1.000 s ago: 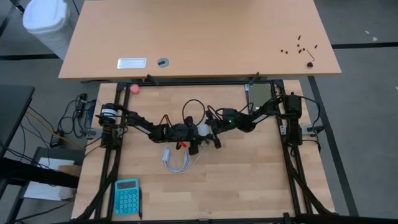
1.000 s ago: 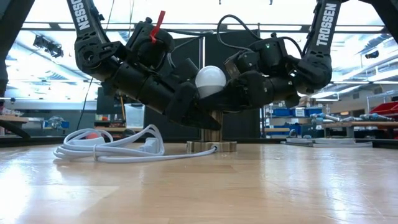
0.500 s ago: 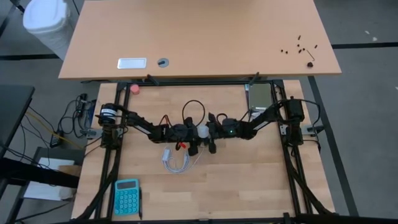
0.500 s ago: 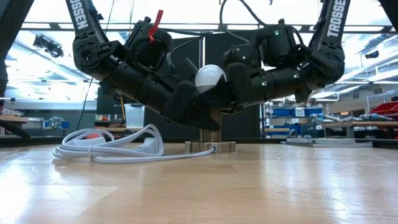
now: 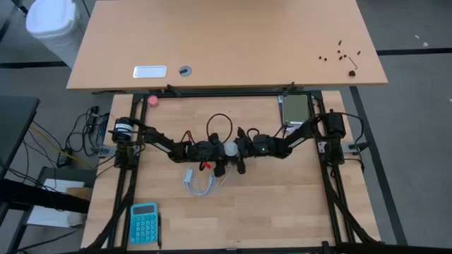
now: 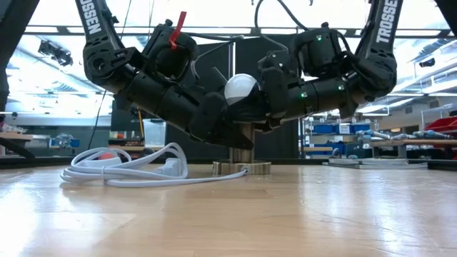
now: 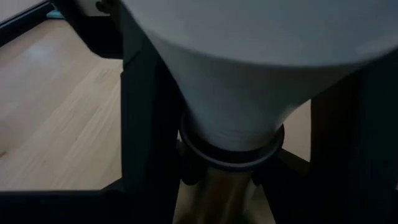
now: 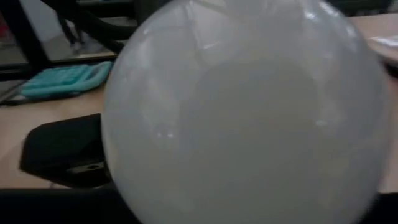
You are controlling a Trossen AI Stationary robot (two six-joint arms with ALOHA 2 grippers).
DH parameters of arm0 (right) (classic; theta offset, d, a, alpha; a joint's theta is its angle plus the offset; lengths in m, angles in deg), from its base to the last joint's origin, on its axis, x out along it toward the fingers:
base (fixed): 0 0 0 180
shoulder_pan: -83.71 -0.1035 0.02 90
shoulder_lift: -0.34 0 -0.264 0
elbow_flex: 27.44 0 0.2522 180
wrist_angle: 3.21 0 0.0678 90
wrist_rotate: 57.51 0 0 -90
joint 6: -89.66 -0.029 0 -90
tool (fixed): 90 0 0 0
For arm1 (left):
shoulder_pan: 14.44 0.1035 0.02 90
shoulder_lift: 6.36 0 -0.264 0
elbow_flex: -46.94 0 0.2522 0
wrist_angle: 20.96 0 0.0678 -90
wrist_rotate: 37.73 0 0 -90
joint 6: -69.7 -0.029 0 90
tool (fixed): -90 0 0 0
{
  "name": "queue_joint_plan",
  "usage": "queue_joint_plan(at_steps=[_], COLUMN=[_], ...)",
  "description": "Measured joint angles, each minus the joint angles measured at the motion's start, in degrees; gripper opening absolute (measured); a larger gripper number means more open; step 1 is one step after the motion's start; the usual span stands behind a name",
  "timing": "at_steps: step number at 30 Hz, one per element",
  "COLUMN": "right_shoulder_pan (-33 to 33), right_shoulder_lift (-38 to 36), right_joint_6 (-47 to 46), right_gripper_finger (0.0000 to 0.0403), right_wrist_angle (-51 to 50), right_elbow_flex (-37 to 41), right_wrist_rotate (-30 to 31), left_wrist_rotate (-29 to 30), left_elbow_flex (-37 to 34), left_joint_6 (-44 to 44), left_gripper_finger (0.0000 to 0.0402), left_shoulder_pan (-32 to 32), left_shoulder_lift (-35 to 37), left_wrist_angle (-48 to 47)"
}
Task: Screw lightbulb
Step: Insert the lightbulb into the lamp holder
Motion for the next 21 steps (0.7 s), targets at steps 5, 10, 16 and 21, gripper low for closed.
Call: queue_joint_plan(at_steps=[5, 10, 16, 21], right_shoulder_pan=[2.05, 3.99, 5.84, 6.03], right_shoulder_lift=[-0.74, -1.10, -1.10, -1.41], right_joint_6=[0.49, 2.24, 3.91, 5.52], right_gripper_finger=[0.0225, 0.0244, 0.0290, 0.0318], right_wrist_angle=[-1.23, -2.26, -3.18, -3.62], right_elbow_flex=[-0.06, -0.08, 0.02, 0.06], right_wrist_rotate=[-7.52, -13.69, -16.58, -16.69], left_wrist_rotate=[0.89, 0.88, 0.82, 0.80], left_elbow_flex=[0.00, 0.00, -0.11, -0.11], left_joint_6=[-0.06, -0.43, -0.22, -0.36], left_gripper_finger=[0.0202, 0.0203, 0.0203, 0.0203], left_shoulder_pan=[0.02, 0.02, 0.02, 0.02], left_shoulder_lift=[0.00, -0.02, -0.02, -0.02], left_wrist_angle=[0.07, -0.01, -0.17, -0.22])
